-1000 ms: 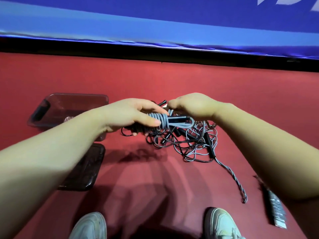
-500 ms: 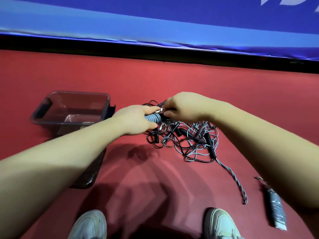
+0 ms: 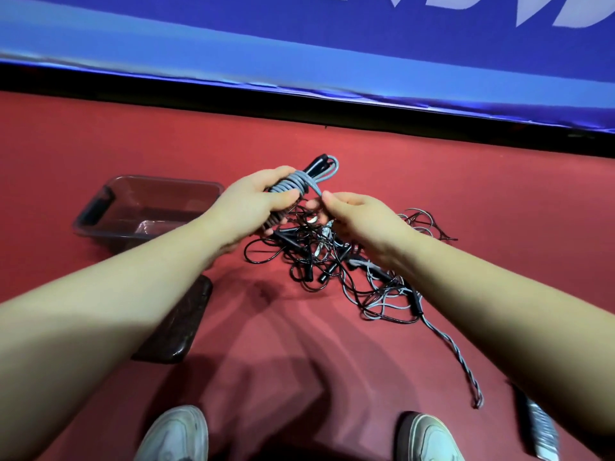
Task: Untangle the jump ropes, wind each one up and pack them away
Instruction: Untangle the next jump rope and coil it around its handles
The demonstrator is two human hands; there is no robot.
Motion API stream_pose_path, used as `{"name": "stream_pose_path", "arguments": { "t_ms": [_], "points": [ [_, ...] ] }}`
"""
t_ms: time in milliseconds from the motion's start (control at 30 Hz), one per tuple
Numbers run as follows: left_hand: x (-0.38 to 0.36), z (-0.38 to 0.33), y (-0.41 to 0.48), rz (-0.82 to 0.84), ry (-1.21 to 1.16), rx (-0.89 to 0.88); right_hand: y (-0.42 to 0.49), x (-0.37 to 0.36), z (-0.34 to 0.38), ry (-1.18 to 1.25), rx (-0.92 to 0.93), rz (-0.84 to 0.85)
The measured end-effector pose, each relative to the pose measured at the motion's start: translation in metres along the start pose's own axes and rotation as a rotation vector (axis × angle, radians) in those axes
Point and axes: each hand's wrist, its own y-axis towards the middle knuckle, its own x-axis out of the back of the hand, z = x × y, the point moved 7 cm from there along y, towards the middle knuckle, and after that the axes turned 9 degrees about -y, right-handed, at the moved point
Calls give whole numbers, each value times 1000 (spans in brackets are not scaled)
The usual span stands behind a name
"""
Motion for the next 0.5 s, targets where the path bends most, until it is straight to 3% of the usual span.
{"name": "stream_pose_path", "arguments": {
  "t_ms": [167, 333, 500],
  "points": [
    [-9, 8, -2, 61, -339, 86, 8, 9, -1, 182, 8, 80],
    [-22, 4, -3, 233, -537, 95, 5, 18, 4, 7, 157, 127],
    [-38, -4, -9, 417, -660, 78, 0, 22, 6, -144, 279, 277]
  ]
}}
